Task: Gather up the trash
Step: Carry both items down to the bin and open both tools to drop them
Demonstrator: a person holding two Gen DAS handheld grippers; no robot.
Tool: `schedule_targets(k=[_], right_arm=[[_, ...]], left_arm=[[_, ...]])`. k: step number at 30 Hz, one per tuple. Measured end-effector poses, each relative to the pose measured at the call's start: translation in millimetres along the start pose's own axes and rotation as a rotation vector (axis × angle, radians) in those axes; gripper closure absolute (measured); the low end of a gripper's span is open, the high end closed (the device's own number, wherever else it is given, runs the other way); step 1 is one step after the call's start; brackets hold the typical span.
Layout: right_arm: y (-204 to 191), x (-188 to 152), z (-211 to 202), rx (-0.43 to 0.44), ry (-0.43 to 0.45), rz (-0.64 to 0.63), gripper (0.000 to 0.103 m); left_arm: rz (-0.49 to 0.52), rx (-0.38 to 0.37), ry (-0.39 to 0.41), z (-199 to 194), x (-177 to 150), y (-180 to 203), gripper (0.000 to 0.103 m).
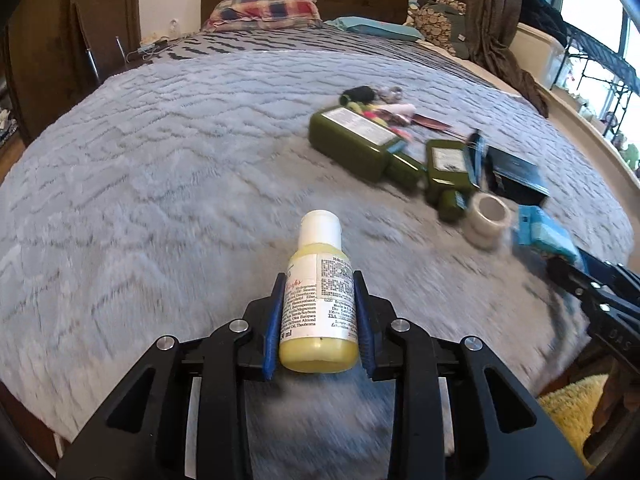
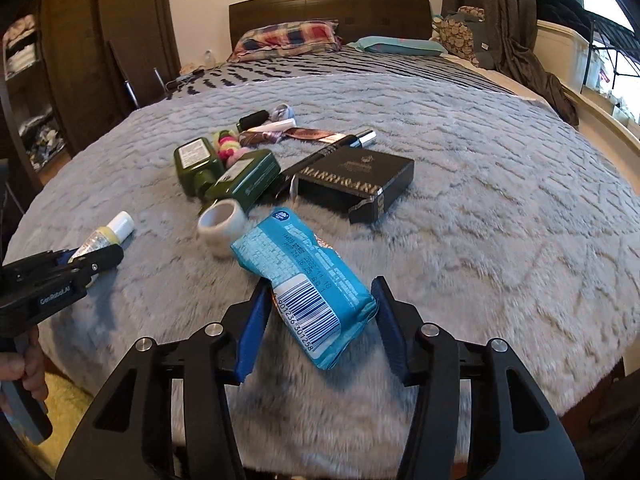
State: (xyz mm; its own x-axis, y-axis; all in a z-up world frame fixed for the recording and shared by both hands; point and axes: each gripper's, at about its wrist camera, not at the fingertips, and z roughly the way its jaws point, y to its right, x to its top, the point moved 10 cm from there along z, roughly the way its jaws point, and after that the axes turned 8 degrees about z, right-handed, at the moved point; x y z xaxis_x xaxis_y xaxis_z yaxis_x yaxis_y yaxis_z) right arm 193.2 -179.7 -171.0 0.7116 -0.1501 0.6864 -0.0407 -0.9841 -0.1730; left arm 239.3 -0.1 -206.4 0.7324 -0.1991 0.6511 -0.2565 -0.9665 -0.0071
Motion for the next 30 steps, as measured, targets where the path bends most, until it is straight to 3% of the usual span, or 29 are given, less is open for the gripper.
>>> schedule_targets(k=[11, 16, 21, 30], right_arm=[[5, -45, -61, 0.012, 0.017, 0.038, 0.053], [2, -72, -84, 0.040, -0.026, 0.048, 0.053], [-3, -112, -84, 0.057, -0.120, 0.044, 0.053], [-1, -174, -45, 0.024, -0.299, 0.050, 0.053]], left_arm=[[0.003, -0.098, 0.060, -69, -46, 48, 0.074], [0.031, -0.131, 0.068, -95, -74, 69, 0.074], [0.041, -0.179, 0.000, -98, -112, 87, 0.074], [0.040, -0.218, -0.223, -51, -182, 101, 0.074]])
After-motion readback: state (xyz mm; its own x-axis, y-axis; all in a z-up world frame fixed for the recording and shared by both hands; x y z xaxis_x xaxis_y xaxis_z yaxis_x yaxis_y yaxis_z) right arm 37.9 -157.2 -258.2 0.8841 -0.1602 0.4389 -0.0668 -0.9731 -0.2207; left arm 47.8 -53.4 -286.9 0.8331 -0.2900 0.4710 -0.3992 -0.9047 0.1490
